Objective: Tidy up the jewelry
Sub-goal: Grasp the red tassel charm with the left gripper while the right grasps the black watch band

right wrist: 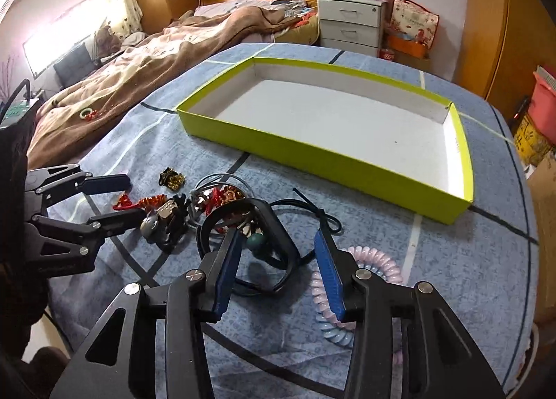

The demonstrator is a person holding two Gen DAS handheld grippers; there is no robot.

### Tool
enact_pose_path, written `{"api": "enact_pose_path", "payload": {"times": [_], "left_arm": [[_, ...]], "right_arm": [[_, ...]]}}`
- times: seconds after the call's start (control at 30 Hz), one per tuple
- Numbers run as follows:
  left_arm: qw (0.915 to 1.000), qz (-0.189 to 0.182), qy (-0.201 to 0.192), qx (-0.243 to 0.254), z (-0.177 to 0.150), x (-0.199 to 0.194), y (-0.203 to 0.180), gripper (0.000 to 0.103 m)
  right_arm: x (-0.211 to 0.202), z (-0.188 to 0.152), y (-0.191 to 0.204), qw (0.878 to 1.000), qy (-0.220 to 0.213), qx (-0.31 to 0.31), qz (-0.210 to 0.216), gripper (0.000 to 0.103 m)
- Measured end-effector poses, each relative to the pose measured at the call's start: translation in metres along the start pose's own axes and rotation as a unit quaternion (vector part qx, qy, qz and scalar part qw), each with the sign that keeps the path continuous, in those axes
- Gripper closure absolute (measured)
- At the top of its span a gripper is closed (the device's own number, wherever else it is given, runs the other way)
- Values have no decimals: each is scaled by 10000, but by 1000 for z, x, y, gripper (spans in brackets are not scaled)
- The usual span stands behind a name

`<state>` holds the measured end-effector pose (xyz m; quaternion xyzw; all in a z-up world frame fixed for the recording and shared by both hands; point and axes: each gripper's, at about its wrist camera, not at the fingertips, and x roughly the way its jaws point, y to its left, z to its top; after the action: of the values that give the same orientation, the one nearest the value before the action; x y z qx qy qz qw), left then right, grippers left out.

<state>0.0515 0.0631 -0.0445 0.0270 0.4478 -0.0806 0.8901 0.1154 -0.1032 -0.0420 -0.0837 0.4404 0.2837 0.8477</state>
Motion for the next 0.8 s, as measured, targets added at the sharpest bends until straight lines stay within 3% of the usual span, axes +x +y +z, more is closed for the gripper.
{"api": "enact_pose_path", "payload": {"times": [0.13,0.2,0.4,0.5,0.8], "left_arm": [[10000,2,-20,-46,1,0,2,53],[10000,-10,-29,-40,1,0,3,60],[10000,-26,-27,-35,3,-1,5,69],[10000,-49,-37,-73,4,-1,6,83],[9994,-234,-141,-231,4,-8,8,86]], "right_arm": [[1,-2,-2,10000,-12,71,22,60],[-1,-2,-2,10000,-31,39,23,70],[-1,-3,3,9999,-33,-96,-40,80],[-2,-4,3,9999,-26,-98,-28,84],[-10,-7,-1,9998,-163,108,78,91]]}}
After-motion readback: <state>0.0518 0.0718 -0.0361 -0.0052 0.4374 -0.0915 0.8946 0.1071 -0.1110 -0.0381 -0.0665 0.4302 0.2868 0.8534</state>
